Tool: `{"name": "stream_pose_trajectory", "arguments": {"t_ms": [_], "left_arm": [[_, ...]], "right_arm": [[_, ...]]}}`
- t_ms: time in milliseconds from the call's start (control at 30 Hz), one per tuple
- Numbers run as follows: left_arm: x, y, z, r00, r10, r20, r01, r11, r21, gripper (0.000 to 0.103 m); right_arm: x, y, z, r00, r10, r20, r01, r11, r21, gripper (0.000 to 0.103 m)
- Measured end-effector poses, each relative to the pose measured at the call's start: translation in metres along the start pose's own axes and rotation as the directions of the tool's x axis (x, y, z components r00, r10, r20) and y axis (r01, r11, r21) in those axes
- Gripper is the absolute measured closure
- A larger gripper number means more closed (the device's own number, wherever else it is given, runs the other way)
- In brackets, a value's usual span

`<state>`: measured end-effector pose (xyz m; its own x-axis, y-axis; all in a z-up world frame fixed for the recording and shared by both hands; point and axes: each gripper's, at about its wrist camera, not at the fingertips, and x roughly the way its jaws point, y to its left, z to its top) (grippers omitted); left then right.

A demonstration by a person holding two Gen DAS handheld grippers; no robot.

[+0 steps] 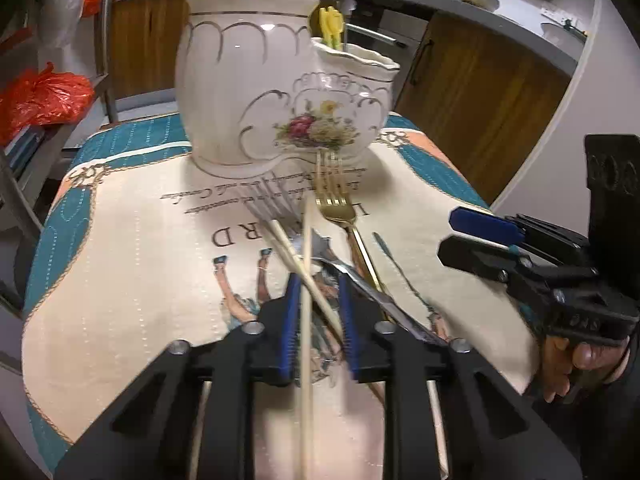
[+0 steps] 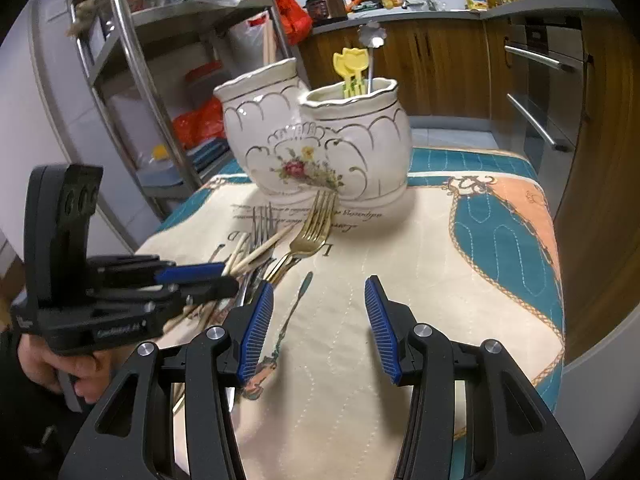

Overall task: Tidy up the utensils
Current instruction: 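Grasp a chopstick with the left tool while the right tool grasps a gold fork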

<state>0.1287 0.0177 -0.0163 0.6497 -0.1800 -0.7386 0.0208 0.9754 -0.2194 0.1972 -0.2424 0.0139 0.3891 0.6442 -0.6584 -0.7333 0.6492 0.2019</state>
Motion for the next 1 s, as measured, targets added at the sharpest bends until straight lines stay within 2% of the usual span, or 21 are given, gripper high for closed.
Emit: {"name": "stream_pose_trajectory", "arguments": {"t_ms": [133, 367, 400, 467, 567, 700, 833, 1000], "left_arm": [[-0.002, 0.008, -0.001, 1.0, -0.012, -0.007, 0.012, 0.999, -0.031, 0.098], [-0.009, 0.029, 0.002, 0.998, -0.062, 0.008, 0.062, 0.993, -0.103, 0.098], [-0.01, 0.033, 0.003, 0.998, -0.063, 0.011, 0.064, 0.992, -0.109, 0.098], [-0.011, 0.04, 0.005, 0.997, -0.071, 0.013, 0.072, 0.99, -0.123, 0.098], [-0.011, 0.048, 0.006, 0.996, -0.091, 0.004, 0.091, 0.987, -0.133, 0.098], [-0.011, 0.052, 0.008, 0.995, -0.099, 0.002, 0.098, 0.986, -0.135, 0.098], [-0.01, 0.056, 0.007, 0.991, -0.137, 0.005, 0.136, 0.978, -0.158, 0.098], [-0.008, 0.061, 0.008, 0.987, -0.16, 0.008, 0.159, 0.973, -0.169, 0.098]], "right_arm": [[0.004, 0.005, -0.001, 1.0, 0.009, -0.027, -0.009, 1.0, -0.008, 0.054], [0.022, 0.01, 0.008, 0.991, 0.094, -0.09, -0.088, 0.994, 0.064, 0.054], [0.026, 0.009, 0.011, 0.99, 0.103, -0.096, -0.095, 0.992, 0.081, 0.055], [0.034, 0.008, 0.017, 0.988, 0.107, -0.112, -0.095, 0.99, 0.107, 0.065], [0.048, 0.008, 0.024, 0.985, 0.089, -0.151, -0.071, 0.99, 0.121, 0.076], [0.057, 0.014, 0.032, 0.98, 0.059, -0.189, -0.04, 0.994, 0.1, 0.079], [0.061, 0.025, 0.035, 0.972, 0.022, -0.233, -0.016, 1.0, 0.025, 0.087], [0.055, 0.026, 0.037, 0.963, -0.043, -0.268, 0.029, 0.998, -0.056, 0.089]]}}
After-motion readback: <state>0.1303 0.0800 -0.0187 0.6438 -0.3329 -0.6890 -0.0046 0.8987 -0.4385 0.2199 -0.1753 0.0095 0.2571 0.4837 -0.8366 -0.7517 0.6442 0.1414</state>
